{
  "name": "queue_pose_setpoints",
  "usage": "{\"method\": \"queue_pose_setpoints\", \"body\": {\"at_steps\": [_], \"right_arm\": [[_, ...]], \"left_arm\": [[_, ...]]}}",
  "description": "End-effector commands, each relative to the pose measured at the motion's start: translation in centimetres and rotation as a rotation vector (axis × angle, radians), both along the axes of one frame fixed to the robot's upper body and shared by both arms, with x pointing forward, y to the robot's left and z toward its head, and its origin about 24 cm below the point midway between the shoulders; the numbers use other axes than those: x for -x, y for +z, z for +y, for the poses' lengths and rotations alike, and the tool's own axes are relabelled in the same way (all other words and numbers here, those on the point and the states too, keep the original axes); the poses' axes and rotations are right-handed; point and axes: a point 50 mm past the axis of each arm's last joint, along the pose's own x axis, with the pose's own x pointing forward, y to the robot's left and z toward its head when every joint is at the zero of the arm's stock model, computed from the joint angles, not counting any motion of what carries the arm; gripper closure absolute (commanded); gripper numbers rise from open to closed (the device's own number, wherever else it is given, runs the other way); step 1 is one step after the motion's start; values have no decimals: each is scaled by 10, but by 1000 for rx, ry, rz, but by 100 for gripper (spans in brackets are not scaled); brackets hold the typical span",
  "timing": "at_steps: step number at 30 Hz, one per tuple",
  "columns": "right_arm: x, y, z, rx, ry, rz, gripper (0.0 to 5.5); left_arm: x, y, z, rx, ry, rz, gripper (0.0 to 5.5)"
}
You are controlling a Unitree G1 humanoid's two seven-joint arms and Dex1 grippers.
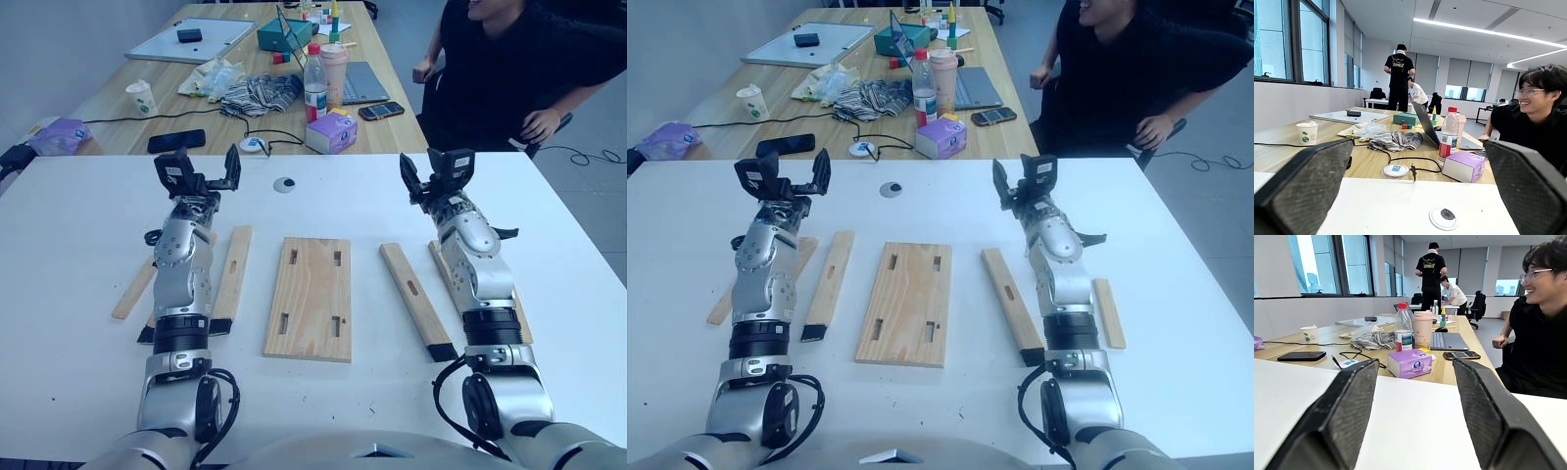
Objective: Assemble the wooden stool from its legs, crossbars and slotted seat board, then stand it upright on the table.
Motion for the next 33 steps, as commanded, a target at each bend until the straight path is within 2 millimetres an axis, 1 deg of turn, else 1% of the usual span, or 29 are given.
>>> {"method": "queue_pose_setpoints", "body": {"at_steps": [1, 2, 5, 6, 7, 8, 9, 10, 13, 15, 17, 21, 23, 27, 30, 33], "right_arm": [[14, -1, -39, 91, -72, -6, 272], [19, -1, -56, 130, -108, -10, 272], [33, 1, -94, 194, -194, 13, 272], [36, 1, -101, 206, -205, 27, 272], [44, -2, -111, 222, -223, 61, 272], [55, -8, -122, 224, -239, 123, 272], [70, -19, -131, 206, -249, 220, 272], [83, -28, -136, 186, -250, 306, 272], [112, -46, -140, 140, -255, 505, 272], [124, -50, -137, 114, -249, 584, 272], [126, -52, -132, 103, -222, 628, 272], [136, -57, -129, 87, -213, 676, 272], [141, -61, -133, 96, -239, 684, 272], [148, -65, -150, 122, -342, 664, 272], [151, -70, -151, 133, -350, 671, 272], [157, -78, -149, 108, -345, 727, 272]], "left_arm": [[4, -4, -2, -28, -25, 15, 67], [6, -5, 0, -35, -16, 16, 67], [14, -8, 5, -44, 16, 22, 67], [17, -9, 6, -44, 25, 23, 67], [19, -10, 5, -43, 26, 26, 67], [22, -11, 4, -45, 23, 32, 67], [25, -12, 4, -47, 25, 37, 67], [28, -13, 5, -49, 31, 42, 67], [42, -17, 11, -50, 67, 59, 67], [52, -21, 14, -45, 91, 76, 67], [60, -24, 15, -38, 116, 89, 67], [67, -25, 14, -28, 133, 102, 67], [68, -26, 15, -29, 140, 107, 67], [73, -27, 20, -29, 159, 116, 67], [73, -26, 19, -28, 156, 116, 67], [73, -26, 19, -27, 156, 119, 67]]}}
